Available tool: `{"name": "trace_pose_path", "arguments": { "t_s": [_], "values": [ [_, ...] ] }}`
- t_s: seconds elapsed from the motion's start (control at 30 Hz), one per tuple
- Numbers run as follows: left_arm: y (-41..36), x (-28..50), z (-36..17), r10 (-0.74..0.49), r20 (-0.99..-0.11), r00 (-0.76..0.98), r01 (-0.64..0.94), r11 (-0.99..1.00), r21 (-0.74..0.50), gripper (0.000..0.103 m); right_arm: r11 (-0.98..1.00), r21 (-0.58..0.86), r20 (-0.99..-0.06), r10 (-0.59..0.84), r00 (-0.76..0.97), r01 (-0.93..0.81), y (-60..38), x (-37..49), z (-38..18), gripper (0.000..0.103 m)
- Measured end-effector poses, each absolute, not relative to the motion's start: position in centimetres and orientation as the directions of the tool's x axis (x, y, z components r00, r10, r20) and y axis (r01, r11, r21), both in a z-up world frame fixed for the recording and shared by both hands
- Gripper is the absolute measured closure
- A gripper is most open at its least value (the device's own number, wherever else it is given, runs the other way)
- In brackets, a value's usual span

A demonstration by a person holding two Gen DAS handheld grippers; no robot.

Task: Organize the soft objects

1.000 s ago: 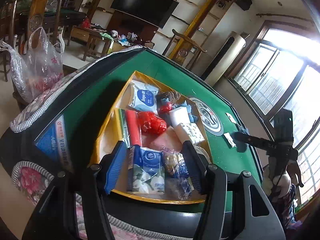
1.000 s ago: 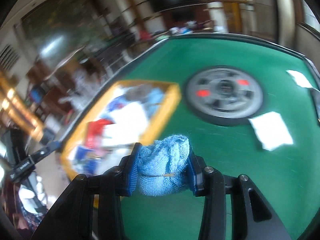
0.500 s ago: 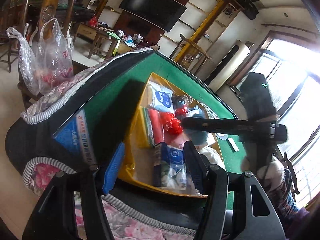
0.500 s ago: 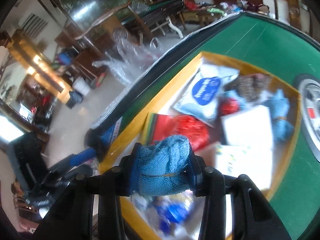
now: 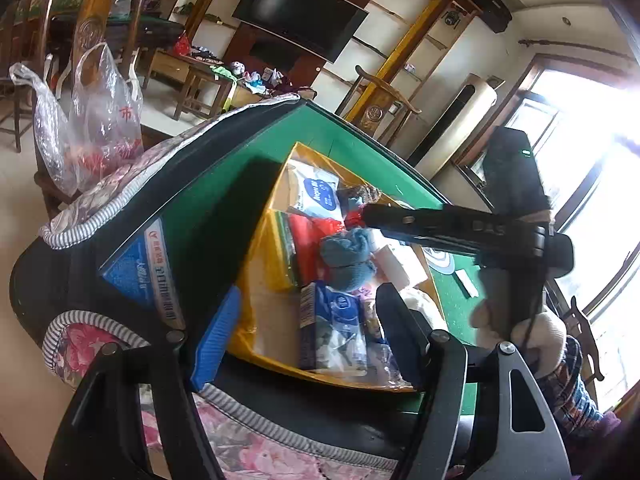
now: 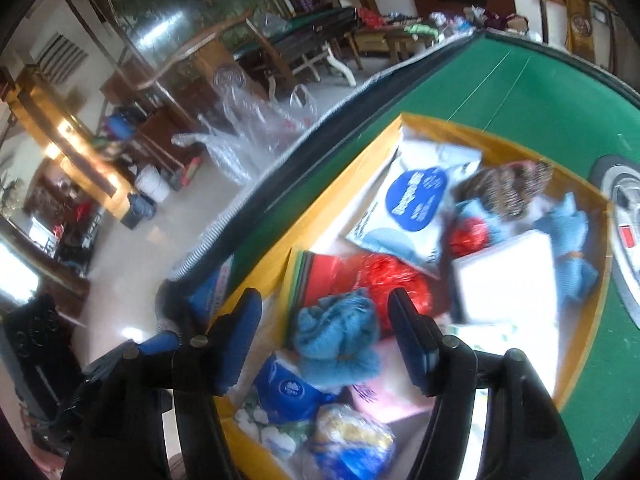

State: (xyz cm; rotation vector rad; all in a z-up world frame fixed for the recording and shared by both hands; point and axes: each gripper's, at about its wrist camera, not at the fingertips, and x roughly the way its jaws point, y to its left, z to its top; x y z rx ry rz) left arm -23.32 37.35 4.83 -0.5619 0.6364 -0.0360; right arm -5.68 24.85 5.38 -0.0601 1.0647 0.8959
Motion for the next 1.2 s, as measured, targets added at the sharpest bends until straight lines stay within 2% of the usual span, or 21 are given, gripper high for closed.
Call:
{"name": "trace_pose_path", "arguments": {
  "t_s": [0.2, 0.37, 0.63, 0.83, 1.03, 1.2],
  "values": [
    [35.0, -23.2, 6.3, -0.124, -0.559, 0.820, -0.151, 0.895, -0.419, 0.030, 0.685, 0.340, -0.727, 0.626, 0.282, -0.644, 20.3, -6.4, 7.7, 0.035],
    [31.6, -22.7, 8.1, 0.053, -0.567, 0.822, -0.225, 0.945, -0.237, 0.026, 0.729, 0.306, -0.697, 0.610, 0.378, -0.612, 16.1, -7.3, 8.3, 0.034],
    [27.0, -21.5, 9.5, 0.215, -0.554, 0.804, -0.284, 0.958, -0.040, 0.022, 0.774, 0.198, -0.695, 0.543, 0.471, -0.601, 12.7, -8.7, 7.7, 0.034],
    [24.8, -20.3, 9.7, 0.269, -0.566, 0.780, -0.305, 0.952, 0.031, 0.021, 0.779, 0.144, -0.695, 0.519, 0.498, -0.610, 10.9, -10.0, 7.1, 0.033],
    [23.1, -19.2, 9.6, 0.300, -0.585, 0.753, -0.320, 0.945, 0.072, 0.021, 0.791, 0.154, -0.696, 0.512, 0.503, -0.592, 8.7, -10.2, 6.5, 0.033],
    [21.9, -19.2, 10.0, 0.342, -0.558, 0.756, -0.344, 0.933, 0.106, 0.021, 0.803, 0.174, -0.691, 0.513, 0.510, -0.570, 6.6, -10.2, 6.2, 0.033]
  ]
}}
